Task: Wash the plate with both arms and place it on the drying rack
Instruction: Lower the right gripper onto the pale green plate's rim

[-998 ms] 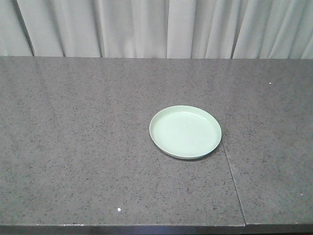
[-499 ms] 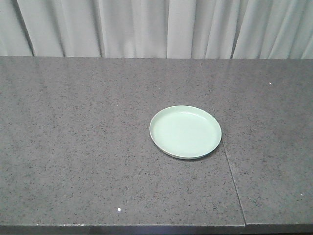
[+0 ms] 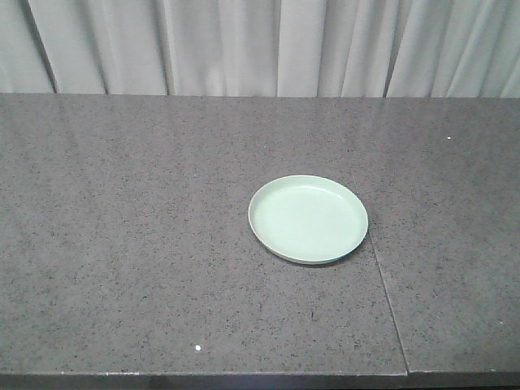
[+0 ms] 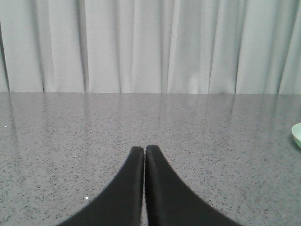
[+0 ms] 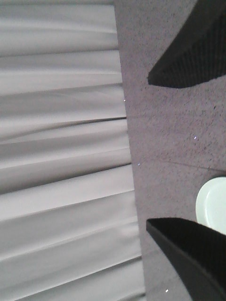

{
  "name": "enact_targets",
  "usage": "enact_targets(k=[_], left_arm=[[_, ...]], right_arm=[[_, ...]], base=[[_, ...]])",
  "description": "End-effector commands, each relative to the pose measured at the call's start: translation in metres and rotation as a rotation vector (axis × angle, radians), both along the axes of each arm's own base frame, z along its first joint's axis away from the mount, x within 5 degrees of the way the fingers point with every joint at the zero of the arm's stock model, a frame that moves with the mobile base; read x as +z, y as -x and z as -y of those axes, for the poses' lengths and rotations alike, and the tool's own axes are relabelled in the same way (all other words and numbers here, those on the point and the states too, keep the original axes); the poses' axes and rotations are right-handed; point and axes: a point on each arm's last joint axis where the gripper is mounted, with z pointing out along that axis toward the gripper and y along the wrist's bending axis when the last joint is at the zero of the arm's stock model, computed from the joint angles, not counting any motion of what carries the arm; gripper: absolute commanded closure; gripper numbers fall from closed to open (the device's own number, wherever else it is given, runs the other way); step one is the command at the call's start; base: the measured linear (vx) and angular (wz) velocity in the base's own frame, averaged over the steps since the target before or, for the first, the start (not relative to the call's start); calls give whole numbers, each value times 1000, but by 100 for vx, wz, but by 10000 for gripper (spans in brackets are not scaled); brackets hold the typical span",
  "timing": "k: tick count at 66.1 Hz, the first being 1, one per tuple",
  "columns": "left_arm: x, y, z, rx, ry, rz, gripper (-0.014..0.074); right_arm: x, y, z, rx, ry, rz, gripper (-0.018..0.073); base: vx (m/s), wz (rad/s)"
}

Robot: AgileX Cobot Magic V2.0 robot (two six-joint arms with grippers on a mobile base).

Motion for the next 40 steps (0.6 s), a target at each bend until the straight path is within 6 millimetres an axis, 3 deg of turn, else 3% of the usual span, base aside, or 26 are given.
enact_targets(k=[1, 9, 20, 29, 40], left_arm=[[2, 1, -1, 13, 11, 73, 602], [2, 1, -1, 13, 11, 73, 602], [2, 1, -1, 13, 11, 73, 602], [2, 1, -1, 13, 11, 73, 602], [2, 1, -1, 13, 11, 73, 602]], right_arm=[[31, -29, -3, 25, 78, -23, 41], [42, -71, -14, 132, 100, -148, 47], [36, -127, -37, 376, 92, -353, 47], [19, -171, -49, 489, 47, -475, 47], [-19, -217, -58, 526, 58, -645, 47]], base=[[0, 0], [0, 0], [0, 0], [0, 0], [0, 0]])
